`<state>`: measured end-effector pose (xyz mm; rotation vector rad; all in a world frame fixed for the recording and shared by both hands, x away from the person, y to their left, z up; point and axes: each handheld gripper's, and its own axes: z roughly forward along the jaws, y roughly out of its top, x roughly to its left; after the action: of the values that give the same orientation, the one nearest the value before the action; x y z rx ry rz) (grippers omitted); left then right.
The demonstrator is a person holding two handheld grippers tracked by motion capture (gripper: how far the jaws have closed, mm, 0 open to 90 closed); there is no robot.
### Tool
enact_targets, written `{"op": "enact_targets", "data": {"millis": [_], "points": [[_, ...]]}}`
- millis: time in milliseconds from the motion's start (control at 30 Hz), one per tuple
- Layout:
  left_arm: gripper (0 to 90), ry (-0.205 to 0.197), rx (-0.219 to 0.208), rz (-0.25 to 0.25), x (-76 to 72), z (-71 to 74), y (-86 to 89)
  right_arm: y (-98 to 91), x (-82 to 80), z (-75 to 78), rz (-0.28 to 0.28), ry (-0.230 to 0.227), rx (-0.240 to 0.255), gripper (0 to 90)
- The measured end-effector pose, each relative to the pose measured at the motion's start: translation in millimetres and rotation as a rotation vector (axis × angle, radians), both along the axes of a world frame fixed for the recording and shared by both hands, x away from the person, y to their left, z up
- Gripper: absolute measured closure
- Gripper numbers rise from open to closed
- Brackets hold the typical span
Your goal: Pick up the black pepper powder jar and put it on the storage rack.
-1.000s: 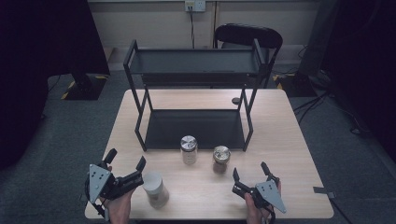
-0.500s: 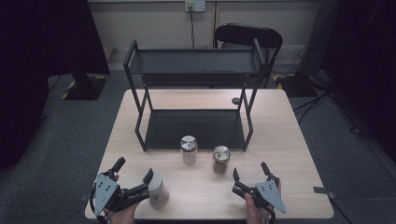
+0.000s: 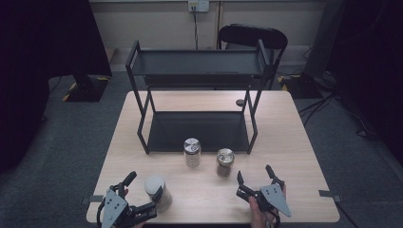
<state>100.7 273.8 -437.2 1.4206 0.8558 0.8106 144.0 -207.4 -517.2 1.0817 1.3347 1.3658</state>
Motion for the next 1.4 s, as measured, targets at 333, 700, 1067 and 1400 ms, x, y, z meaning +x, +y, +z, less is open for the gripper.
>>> {"op": "enact_targets", "data": {"millis": [333,700,1067,1400], "points": [[10.6,0.009,0.027,-0.006,-0.5,-10.9,-6.5,0.1,0.0,0.0,-0.001,0.0,0.0,0.8],[19.9,0.083,0.039,-0.002,8.5,-26.2,-5.1,-0.2,0.0,0.1,0.001,0.0,0.0,2.2],[33.0,0.086,0.062,-0.015,13.0,-30.4,-5.1,-0.2,0.0,0.0,0.001,0.0,0.0,2.0],[33.8,0.069,0.064,0.008,10.0,-33.7,-10.3,-0.2,0.0,0.0,0.001,0.0,0.0,1.7]]}}
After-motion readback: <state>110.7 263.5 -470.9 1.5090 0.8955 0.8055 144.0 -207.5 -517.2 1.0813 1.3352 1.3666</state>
